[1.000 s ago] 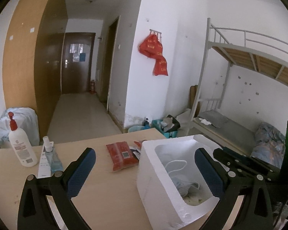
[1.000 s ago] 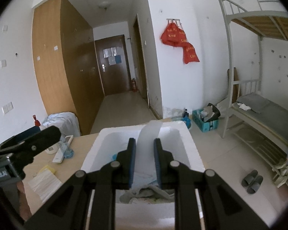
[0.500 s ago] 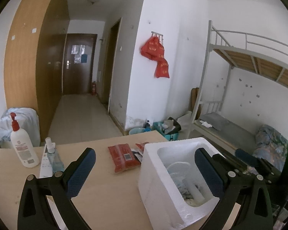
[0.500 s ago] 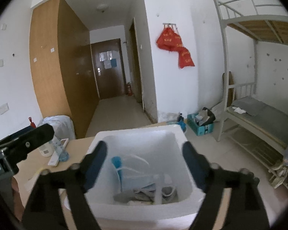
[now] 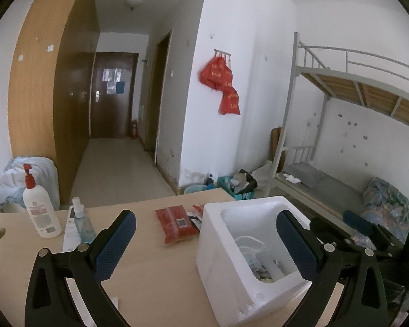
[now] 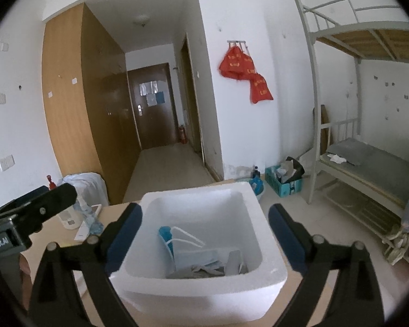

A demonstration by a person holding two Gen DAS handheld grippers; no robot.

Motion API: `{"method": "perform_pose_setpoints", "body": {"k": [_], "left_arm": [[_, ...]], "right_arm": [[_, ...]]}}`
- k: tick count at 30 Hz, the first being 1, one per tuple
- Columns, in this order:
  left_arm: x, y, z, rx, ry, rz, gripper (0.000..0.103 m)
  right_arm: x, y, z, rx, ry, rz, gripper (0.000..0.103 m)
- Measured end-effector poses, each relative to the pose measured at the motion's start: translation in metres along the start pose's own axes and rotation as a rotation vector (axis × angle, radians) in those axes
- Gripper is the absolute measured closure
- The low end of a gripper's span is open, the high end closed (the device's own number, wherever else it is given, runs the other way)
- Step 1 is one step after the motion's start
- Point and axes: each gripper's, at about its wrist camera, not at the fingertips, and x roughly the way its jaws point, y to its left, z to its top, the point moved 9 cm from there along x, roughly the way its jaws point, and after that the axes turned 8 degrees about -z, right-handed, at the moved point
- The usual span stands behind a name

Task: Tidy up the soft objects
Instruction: 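Withdraw both tools from the box back over the table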

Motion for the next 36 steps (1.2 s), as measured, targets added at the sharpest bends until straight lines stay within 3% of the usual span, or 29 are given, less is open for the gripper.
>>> {"method": "perform_pose_setpoints", "body": {"k": [2,13,36], "left_arm": [[-0.008,0.000,-0.001,-0.001,-0.007,0.001,0.000],[-0.065,-0.008,-0.014,0.010,-0.037,-0.006,0.000],[-0.175,-0.026,-0.045,0.013,-0.107,-0.004,0.000]], "right_arm": [[-0.008,0.000,0.001,-0.001,-0.012,-0.005,0.000],[-0.057,0.005,-0.004,-0.010,-0.065,-0.032,0.000],[-0.143,0.026,-0.031,-0.045,-0.142,-0.003,0.000]]}}
